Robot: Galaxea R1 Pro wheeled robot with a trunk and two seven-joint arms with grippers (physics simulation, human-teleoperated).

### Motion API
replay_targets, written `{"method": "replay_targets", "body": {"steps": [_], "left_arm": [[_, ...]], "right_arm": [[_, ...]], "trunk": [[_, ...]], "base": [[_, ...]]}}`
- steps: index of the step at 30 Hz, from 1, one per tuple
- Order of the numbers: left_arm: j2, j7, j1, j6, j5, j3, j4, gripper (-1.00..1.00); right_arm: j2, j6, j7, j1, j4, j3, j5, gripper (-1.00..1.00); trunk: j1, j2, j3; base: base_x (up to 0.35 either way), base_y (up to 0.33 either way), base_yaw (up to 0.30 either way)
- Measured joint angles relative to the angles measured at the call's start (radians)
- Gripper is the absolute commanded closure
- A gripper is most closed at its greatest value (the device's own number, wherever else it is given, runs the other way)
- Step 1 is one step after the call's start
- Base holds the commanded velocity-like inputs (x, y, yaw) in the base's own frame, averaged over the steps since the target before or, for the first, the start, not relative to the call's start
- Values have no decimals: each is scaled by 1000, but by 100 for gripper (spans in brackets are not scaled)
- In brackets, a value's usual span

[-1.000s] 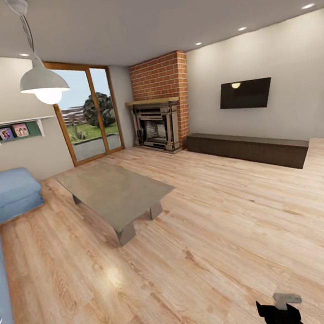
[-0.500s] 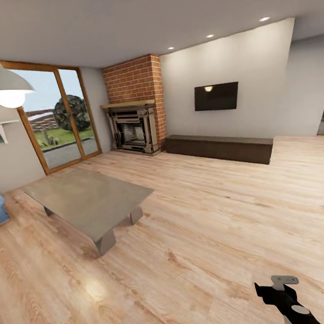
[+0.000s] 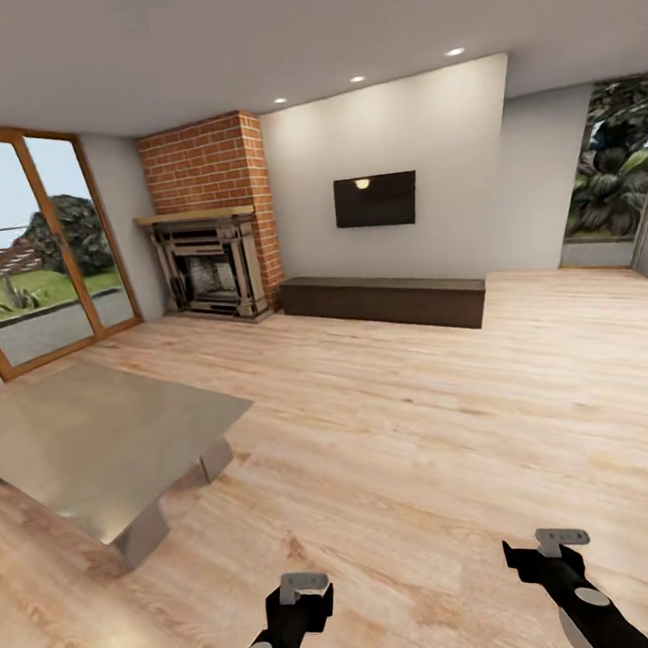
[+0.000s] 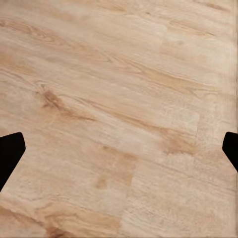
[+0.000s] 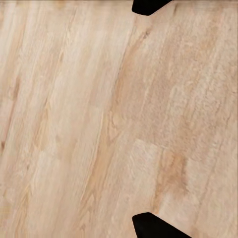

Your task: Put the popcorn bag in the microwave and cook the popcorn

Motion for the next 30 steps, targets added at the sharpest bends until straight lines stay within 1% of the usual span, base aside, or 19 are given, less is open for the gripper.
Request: {"method": "replay_targets", "body": {"steps": [11,16,21,30], "left_arm": [[0,8,3,2,1,0,7,-100],[0,8,3,2,0,0,7,-100],[0,10,3,2,1,1,7,-100],[0,11,3,2,0,1,7,-100]], "right_arm": [[8,-7,0,7,3,8,5,-100],[10,-6,0,8,4,9,5,-100],[28,-6,0,8,4,11,6,-100],[29,-6,-1,8,5,12,6,-100]], "trunk": [[0,0,0],[0,0,0],[0,0,0],[0,0,0]], "base": [[332,-137,-38],[332,-137,-261],[332,-136,-298],[333,-135,-300]]}}
